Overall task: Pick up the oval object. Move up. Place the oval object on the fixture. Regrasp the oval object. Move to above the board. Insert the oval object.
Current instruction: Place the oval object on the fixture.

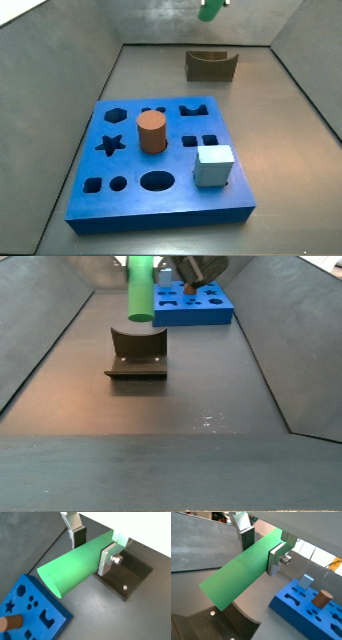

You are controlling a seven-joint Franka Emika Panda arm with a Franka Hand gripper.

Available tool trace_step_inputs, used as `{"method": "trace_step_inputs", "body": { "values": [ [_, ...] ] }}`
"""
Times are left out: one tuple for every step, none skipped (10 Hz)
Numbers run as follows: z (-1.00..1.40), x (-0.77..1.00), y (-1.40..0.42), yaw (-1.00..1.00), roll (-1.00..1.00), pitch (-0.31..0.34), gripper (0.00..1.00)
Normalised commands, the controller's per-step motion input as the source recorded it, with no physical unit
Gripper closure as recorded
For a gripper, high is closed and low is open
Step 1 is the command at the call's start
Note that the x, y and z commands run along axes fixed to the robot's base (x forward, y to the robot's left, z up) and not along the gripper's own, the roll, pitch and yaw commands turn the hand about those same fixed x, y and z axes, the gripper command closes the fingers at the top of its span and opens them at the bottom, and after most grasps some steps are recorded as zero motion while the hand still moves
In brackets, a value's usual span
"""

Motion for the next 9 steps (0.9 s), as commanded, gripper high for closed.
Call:
{"method": "trace_step_inputs", "body": {
  "values": [
    [-0.01,0.13,0.04,-0.10,-0.21,0.008,1.00],
    [-1.00,0.12,0.13,-0.05,-1.00,0.261,1.00],
    [-1.00,0.12,0.14,-0.07,-1.00,0.243,1.00],
    [-1.00,0.14,0.14,-0.12,-1.00,0.271,1.00],
    [-1.00,0.16,0.14,-0.16,-0.93,0.279,1.00],
    [-1.00,0.17,0.14,-0.20,-0.78,0.235,1.00],
    [-1.00,0.18,0.14,-0.24,-0.57,0.174,1.00],
    [-1.00,0.19,0.15,-0.25,-0.42,0.127,1.00],
    [-1.00,0.20,0.14,-0.25,-0.24,0.069,1.00]
  ]
}}
